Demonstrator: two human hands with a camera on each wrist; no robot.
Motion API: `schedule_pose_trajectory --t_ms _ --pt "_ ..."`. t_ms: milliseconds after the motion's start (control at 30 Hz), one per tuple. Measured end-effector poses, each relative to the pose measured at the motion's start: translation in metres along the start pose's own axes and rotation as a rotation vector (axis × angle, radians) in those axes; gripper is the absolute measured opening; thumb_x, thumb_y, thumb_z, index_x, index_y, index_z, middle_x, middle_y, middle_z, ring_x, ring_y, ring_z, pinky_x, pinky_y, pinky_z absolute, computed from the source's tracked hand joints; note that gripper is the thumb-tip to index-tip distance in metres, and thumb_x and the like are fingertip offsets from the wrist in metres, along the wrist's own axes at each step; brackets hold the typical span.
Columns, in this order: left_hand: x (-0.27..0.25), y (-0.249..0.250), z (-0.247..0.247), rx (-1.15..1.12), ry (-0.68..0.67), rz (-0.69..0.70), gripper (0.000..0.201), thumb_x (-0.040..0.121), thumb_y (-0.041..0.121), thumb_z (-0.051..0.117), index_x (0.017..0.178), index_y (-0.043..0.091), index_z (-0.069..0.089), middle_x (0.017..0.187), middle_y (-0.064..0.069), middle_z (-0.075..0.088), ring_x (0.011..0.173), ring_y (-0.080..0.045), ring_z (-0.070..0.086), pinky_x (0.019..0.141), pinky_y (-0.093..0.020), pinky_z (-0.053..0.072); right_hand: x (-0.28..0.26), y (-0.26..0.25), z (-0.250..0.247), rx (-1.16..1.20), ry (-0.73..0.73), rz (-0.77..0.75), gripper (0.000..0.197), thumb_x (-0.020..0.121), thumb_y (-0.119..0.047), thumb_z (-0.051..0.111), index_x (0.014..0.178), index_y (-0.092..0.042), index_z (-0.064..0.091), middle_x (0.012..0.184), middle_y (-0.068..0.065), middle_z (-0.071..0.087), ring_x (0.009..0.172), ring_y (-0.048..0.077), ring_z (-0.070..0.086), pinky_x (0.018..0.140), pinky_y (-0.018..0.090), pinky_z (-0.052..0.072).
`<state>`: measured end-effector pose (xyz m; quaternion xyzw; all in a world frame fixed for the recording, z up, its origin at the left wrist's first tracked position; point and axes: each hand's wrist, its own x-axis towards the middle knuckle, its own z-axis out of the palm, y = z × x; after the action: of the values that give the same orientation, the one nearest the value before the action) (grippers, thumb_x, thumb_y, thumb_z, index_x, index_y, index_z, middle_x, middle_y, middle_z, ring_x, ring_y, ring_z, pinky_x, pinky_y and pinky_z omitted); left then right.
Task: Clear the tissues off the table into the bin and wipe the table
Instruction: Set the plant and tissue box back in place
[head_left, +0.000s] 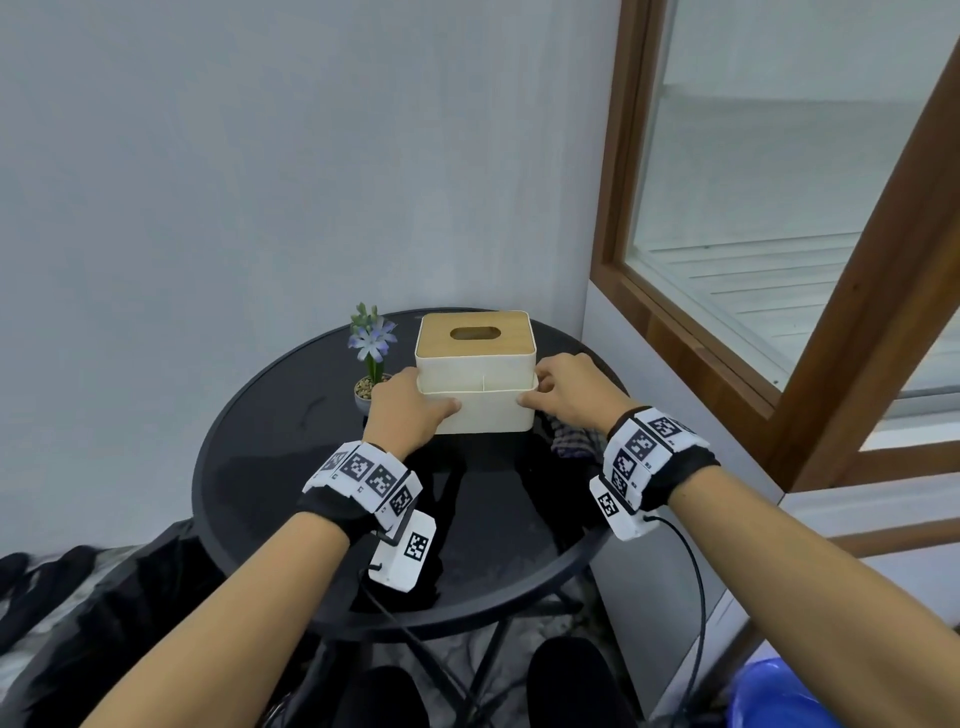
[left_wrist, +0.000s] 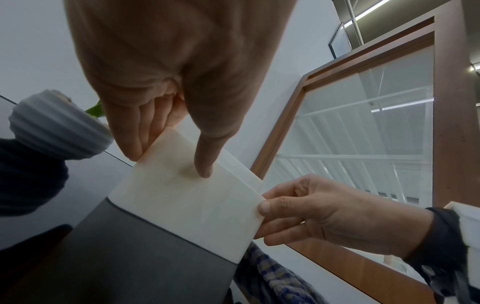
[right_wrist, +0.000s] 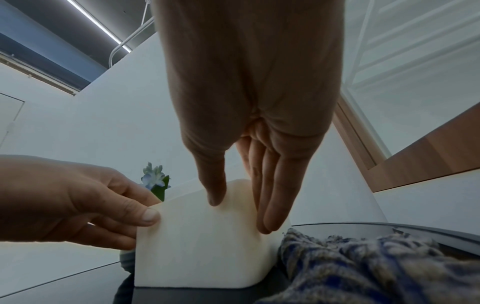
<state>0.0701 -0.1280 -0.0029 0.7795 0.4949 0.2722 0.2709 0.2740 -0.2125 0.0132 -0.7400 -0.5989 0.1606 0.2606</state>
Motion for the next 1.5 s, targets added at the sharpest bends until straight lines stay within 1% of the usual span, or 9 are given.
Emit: schedule_pose_trajectory --t_ms 133,300,500,700,967,1067,1167,1367,1500 --pt "-0.005 -0.007 -0.002 -0.048 0.016 -0.035 0.046 0.08 0.032 0.074 0.118 0.009 0.062 0.11 -0.007 0.068 0.103 -0.021 0.061 0.081 -0.03 0.047 -0.006 -0.001 0.001 -0.011 -0.007 0.003 0.036 0.087 -0.028 0.069 0.117 -0.009 0.065 0.107 0.008 0.07 0.093 0.019 0.066 0.079 0.026 0.05" --pt "-0.011 -0.008 -0.005 -0.053 0.013 -0.034 0.047 0.078 0.034 0.075 0.117 0.01 0.063 0.107 -0.006 0.069 0.101 -0.023 0.063 0.084 -0.034 0.052 -0.016 -0.004 0.003 0.009 -0.016 0.007 0.038 0.088 -0.026 0.067 0.123 -0.011 0.062 0.112 0.007 0.069 0.096 0.019 0.065 0.082 0.026 0.05" --pt "-0.015 -0.012 -0.009 -0.09 0.002 -0.029 0.046 0.078 0.031 0.076 0.119 0.013 0.064 0.108 -0.004 0.07 0.102 -0.021 0.063 0.085 -0.032 0.05 -0.025 -0.007 0.005 -0.016 -0.012 0.012 0.038 0.088 -0.03 0.067 0.122 -0.013 0.062 0.111 0.007 0.07 0.099 0.021 0.066 0.091 0.041 0.055" --pt "-0.019 -0.015 -0.014 -0.136 -0.032 -0.028 0.048 0.078 0.029 0.078 0.122 0.016 0.063 0.11 0.0 0.068 0.097 -0.015 0.062 0.081 -0.026 0.045 -0.032 -0.008 0.008 -0.017 -0.015 0.024 0.04 0.087 -0.03 0.068 0.122 -0.014 0.061 0.111 0.006 0.07 0.099 0.021 0.066 0.088 0.036 0.055" --pt "-0.016 -0.02 -0.01 -0.174 -0.073 -0.043 0.053 0.074 0.036 0.079 0.12 0.019 0.058 0.111 0.002 0.066 0.101 -0.017 0.063 0.089 -0.037 0.054 -0.034 -0.001 0.006 0.017 -0.015 0.085 0.056 0.083 -0.038 0.069 0.131 -0.014 0.052 0.117 0.007 0.066 0.1 0.021 0.064 0.087 0.031 0.051" --pt "-0.014 -0.02 -0.009 -0.187 -0.093 -0.03 0.059 0.074 0.036 0.079 0.125 0.019 0.055 0.114 0.003 0.066 0.103 -0.018 0.064 0.091 -0.04 0.055 -0.033 -0.002 0.004 0.013 -0.015 0.094 0.071 0.082 -0.044 0.069 0.14 -0.015 0.04 0.122 0.009 0.063 0.108 0.024 0.06 0.095 0.04 0.05" --pt "-0.011 -0.021 -0.009 -0.183 -0.105 -0.016 0.059 0.073 0.038 0.08 0.125 0.02 0.056 0.114 0.003 0.066 0.104 -0.017 0.063 0.091 -0.041 0.055 -0.032 -0.005 0.006 0.033 -0.034 0.086 0.068 0.076 -0.046 0.071 0.134 -0.02 0.045 0.115 0.003 0.067 0.105 0.022 0.062 0.095 0.048 0.051" --pt "-0.008 -0.028 -0.012 -0.152 -0.124 0.025 0.053 0.075 0.037 0.078 0.123 0.022 0.061 0.113 0.006 0.069 0.104 -0.013 0.064 0.092 -0.032 0.052 -0.026 -0.005 0.017 0.049 -0.034 0.107 0.058 0.079 -0.04 0.072 0.129 -0.022 0.048 0.125 0.006 0.058 0.105 0.023 0.059 0.094 0.044 0.052" --pt "-0.007 -0.03 -0.015 -0.156 -0.138 0.042 0.051 0.077 0.032 0.078 0.124 0.02 0.062 0.113 0.006 0.07 0.103 -0.011 0.064 0.082 -0.021 0.047 -0.025 -0.003 0.021 0.047 -0.016 0.115 0.059 0.081 -0.039 0.071 0.131 -0.022 0.046 0.127 0.006 0.055 0.106 0.024 0.058 0.089 0.045 0.055"
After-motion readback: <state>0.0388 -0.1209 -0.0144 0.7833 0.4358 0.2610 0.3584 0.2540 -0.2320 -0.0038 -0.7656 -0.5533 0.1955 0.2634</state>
